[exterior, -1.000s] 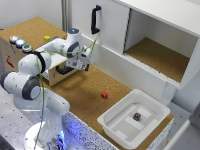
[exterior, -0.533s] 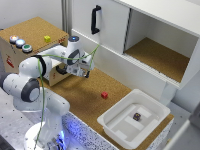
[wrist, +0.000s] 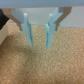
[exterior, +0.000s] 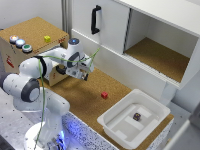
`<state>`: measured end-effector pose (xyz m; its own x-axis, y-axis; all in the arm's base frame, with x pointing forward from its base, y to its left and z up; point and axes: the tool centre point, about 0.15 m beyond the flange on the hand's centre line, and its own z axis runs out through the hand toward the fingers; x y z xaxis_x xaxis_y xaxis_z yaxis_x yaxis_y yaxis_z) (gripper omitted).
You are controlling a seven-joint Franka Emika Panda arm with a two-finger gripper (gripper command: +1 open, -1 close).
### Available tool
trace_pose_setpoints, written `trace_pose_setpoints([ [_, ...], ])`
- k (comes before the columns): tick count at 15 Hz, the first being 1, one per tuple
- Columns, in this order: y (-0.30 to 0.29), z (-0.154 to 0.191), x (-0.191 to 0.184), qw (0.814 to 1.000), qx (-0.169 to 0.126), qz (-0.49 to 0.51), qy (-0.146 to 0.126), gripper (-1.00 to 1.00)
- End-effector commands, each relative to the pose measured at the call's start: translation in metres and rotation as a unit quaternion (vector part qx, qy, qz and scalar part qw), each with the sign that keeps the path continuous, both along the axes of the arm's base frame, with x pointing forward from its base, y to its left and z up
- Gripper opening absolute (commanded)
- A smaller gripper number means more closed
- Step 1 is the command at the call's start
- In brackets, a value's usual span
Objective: Close the drawer
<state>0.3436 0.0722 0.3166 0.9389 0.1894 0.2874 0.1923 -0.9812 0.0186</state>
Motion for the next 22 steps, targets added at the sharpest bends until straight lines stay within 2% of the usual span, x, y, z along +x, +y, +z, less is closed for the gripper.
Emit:
trace_pose_setpoints([
  [1,0.034,0.007,0.013,0.997,-0.010,-0.020,0.075,-1.00],
  [5,0.042,0.012,0.017,0.995,-0.020,-0.029,0.093,-1.00],
  [6,0.047,0.011,0.016,0.994,-0.034,-0.028,0.104,-1.00],
  [7,0.051,0.011,0.016,0.993,-0.036,-0.028,0.106,-1.00],
  [18,0.135,0.003,0.018,0.995,-0.010,0.004,0.095,-1.00],
  [22,0.166,0.009,0.020,0.996,-0.004,0.020,0.084,-1.00],
])
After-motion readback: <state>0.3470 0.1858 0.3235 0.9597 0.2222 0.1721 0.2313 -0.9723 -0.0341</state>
